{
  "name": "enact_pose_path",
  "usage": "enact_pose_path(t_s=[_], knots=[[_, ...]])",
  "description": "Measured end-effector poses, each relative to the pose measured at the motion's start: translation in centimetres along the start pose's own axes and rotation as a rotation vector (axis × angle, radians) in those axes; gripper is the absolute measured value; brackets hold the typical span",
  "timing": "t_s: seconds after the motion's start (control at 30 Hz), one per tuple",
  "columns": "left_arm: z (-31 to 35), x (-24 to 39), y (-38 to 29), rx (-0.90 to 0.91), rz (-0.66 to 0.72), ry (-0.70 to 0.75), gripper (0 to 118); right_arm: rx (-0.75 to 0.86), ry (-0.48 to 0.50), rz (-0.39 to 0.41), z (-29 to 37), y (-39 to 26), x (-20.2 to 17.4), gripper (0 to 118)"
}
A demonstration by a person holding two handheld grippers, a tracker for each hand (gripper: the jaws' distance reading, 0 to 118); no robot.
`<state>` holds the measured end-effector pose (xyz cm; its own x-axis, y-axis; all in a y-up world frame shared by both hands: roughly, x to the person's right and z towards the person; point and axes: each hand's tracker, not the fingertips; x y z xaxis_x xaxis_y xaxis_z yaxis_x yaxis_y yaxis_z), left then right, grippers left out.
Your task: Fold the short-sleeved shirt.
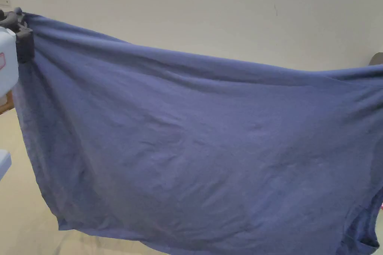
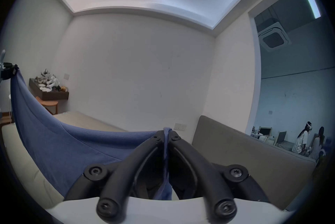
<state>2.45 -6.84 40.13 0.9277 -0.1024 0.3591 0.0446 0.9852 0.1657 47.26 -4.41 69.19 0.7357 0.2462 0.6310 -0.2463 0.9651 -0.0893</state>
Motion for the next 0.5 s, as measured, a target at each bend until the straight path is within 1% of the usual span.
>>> enact_pose_path(t_s=[0.03,0.17,0.23,0.3,0.5], knots=[[0.3,-0.1,0.7,0.013,0.001,-0.003,0,0.011,-0.006,-0.015,0.3,0.6,0.2,6],[0.3,-0.4,3.2,0.050,0.020,-0.020,0,0.042,-0.039,-0.018,0.4,2.8,0.9,6],[-0.7,-0.6,4.3,0.057,0.034,-0.053,0,0.054,-0.042,-0.020,-0.2,4.0,1.4,6],[-2.2,-0.7,5.1,0.048,0.020,-0.040,0,0.061,-0.032,-0.029,-0.9,5.3,1.6,6],[-6.3,0.1,6.5,0.027,-0.001,-0.024,0,0.084,-0.057,0.035,-3.6,7.8,0.8,6]])
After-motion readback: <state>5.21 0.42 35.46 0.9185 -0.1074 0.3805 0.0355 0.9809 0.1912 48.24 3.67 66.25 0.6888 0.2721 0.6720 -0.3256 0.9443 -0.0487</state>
